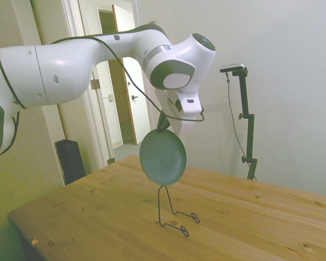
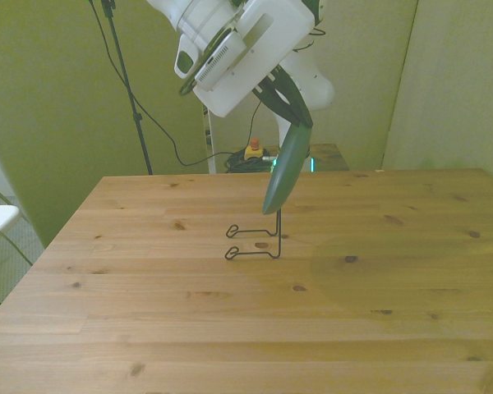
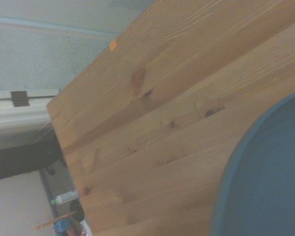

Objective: Load the plate

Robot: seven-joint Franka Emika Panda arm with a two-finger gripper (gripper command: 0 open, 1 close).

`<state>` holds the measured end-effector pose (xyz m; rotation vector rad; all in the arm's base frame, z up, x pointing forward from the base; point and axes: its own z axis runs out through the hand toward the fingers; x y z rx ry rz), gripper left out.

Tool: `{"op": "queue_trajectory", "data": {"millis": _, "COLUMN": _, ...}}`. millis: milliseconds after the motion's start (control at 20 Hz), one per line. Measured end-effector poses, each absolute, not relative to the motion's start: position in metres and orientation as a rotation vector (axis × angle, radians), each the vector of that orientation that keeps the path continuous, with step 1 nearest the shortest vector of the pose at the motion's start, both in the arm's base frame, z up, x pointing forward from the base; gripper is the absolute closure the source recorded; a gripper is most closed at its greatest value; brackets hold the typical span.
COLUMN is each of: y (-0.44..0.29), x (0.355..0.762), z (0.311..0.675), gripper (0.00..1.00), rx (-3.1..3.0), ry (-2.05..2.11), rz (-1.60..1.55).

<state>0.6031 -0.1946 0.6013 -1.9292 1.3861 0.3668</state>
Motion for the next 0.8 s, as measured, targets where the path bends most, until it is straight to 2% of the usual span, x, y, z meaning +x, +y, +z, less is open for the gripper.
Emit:
{"op": "queue_trajectory", "data": {"millis": 350, "y": -0.240, "x": 0.579, "z": 0.610, "gripper": 1.00, "rx": -1.820, "ry": 1.381, "rz": 0.410}}
{"op": "queue_trajectory", "data": {"millis": 800, "y": -0.269, "x": 0.581, "z": 0.576, "gripper": 1.00, "rx": -1.797, "ry": 1.378, "rz": 0.525}}
